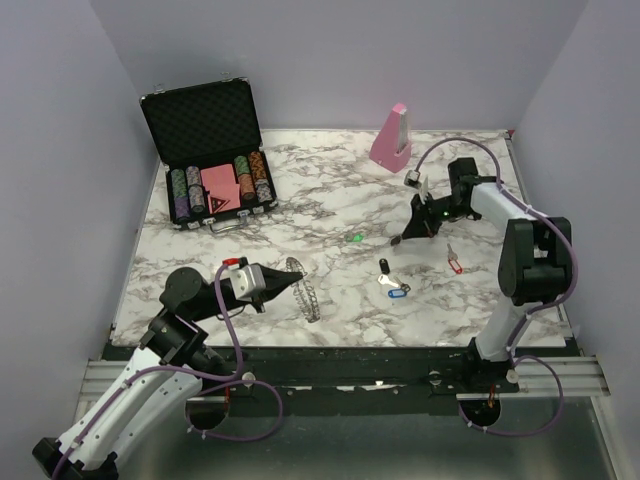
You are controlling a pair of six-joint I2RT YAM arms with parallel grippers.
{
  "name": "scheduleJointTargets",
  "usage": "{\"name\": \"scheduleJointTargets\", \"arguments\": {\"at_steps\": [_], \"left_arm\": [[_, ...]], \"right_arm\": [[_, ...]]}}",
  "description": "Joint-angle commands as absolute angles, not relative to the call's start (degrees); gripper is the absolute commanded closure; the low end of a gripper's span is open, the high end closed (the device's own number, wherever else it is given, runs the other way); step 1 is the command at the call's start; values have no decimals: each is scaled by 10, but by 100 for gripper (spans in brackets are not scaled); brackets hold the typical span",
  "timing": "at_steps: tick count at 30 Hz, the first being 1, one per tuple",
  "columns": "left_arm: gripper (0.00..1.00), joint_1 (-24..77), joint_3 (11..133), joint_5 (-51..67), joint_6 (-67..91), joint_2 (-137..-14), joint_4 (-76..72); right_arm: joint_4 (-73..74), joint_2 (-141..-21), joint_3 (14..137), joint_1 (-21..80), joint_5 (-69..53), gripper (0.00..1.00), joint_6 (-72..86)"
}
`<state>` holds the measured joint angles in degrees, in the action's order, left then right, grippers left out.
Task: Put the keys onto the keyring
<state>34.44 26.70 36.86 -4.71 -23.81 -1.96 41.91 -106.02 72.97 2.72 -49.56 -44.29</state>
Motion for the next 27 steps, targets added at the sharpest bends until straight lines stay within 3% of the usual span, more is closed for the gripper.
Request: {"name": "scheduleJointTargets", "arguments": {"at_steps": [1,9,18,27], "left_arm": [[100,338,258,396,-50,-236,-63],[100,336,217,430,-3,-214,-189],[100,355,237,447,106,-283,-304],[100,465,289,396,3,-327,-253]], "right_arm": [[527,-1006,746,28,-598,99,-551],[815,-969,802,27,-696,99,-841],[813,-842,795,67,-732,99,-829],[814,-752,810,120,-760,100,-824]]}}
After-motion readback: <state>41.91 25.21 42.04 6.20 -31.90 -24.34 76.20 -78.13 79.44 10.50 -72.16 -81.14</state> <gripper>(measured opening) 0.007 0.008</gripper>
